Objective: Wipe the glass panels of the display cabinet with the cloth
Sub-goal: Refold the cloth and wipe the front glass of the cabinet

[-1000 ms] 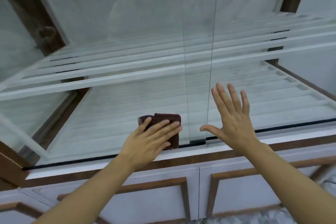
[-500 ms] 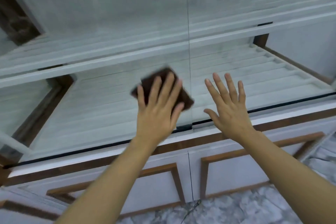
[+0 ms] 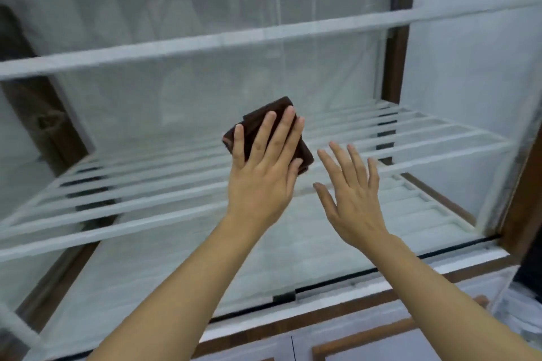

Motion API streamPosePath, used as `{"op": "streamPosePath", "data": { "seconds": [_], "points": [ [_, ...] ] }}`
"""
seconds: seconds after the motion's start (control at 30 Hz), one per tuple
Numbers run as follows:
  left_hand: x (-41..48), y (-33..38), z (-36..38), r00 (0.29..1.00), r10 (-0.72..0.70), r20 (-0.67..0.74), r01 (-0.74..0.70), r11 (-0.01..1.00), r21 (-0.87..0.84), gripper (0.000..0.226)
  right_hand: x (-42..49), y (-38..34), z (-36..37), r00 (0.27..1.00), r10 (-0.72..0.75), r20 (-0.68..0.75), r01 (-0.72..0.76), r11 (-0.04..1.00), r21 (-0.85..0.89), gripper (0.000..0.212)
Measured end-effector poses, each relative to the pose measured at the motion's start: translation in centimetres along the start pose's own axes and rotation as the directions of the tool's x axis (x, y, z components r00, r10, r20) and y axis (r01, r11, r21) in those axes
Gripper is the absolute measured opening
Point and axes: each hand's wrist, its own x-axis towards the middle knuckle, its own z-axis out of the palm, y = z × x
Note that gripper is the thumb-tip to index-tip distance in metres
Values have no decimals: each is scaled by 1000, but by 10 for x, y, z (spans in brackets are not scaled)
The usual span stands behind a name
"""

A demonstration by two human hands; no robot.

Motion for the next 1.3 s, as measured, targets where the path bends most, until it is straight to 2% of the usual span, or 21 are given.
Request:
{"op": "streamPosePath", "data": {
  "seconds": [0.13,0.23,0.37,0.47,0.53,0.63,0.7,0.77,0.87,0.93,0.97,1.0,1.03,1.07,1.1,1.13,1.17,1.2,1.23,1.27,1.3],
  "points": [
    [69,1,-11,1000,11,18,-14,992,125,63,59,22,-38,998,-6,-59,4,1000,-23,57],
    [108,9,-15,998,-40,55,30,984,178,69,101,51,-68,997,19,-80,-20,1000,-15,59],
    [174,20,-19,981,-192,3,191,973,127,72,157,99,-108,994,-28,-106,25,999,-27,60],
    [212,39,-14,911,-409,-48,410,912,4,73,188,136,-132,989,-69,-132,66,997,-28,59],
    [203,66,-3,872,-485,-68,483,875,-41,72,198,162,-140,982,-94,-164,95,995,-3,60],
    [145,104,19,962,-274,13,274,962,-6,72,204,213,-145,970,-88,-226,91,996,1,62],
    [135,98,23,968,-249,12,249,968,16,72,208,249,-149,966,-73,-246,71,997,-16,64],
    [171,89,14,899,-436,-50,436,900,-10,74,211,277,-154,965,-133,-225,120,990,-67,65],
    [259,76,-3,675,-721,-157,711,693,-121,76,216,293,-151,950,-226,-215,200,970,-135,66],
    [296,79,-5,555,-811,-187,794,583,-172,75,217,294,-145,938,-234,-256,196,966,-167,66],
    [299,87,-1,551,-810,-200,797,582,-162,75,216,294,-143,930,-240,-277,196,964,-177,66],
    [292,100,5,614,-763,-205,757,642,-122,75,216,295,-141,923,-249,-294,201,962,-185,65],
    [275,116,12,741,-646,-184,648,760,-57,74,216,297,-140,916,-260,-305,209,959,-190,65],
    [251,131,19,886,-445,-129,450,893,8,73,217,298,-140,910,-268,-316,215,958,-191,65],
    [225,140,25,975,-217,-51,220,974,57,72,217,298,-140,906,-272,-323,221,957,-186,65],
    [202,139,29,999,-40,11,39,995,89,71,217,297,-140,904,-275,-328,226,958,-178,65],
    [190,131,31,999,39,22,-41,994,99,71,217,297,-140,902,-275,-332,230,958,-170,65],
    [187,121,29,1000,10,-6,-10,996,91,71,218,297,-139,901,-275,-335,231,959,-166,65],
    [195,112,26,993,-103,-49,106,992,74,70,218,297,-139,901,-274,-336,230,959,-164,65],
    [210,107,21,957,-273,-100,278,960,40,71,218,298,-139,900,-274,-338,232,959,-161,65],
    [231,103,17,878,-450,-161,456,890,1,72,218,298,-139,897,-277,-346,236,959,-157,65]
  ]
}}
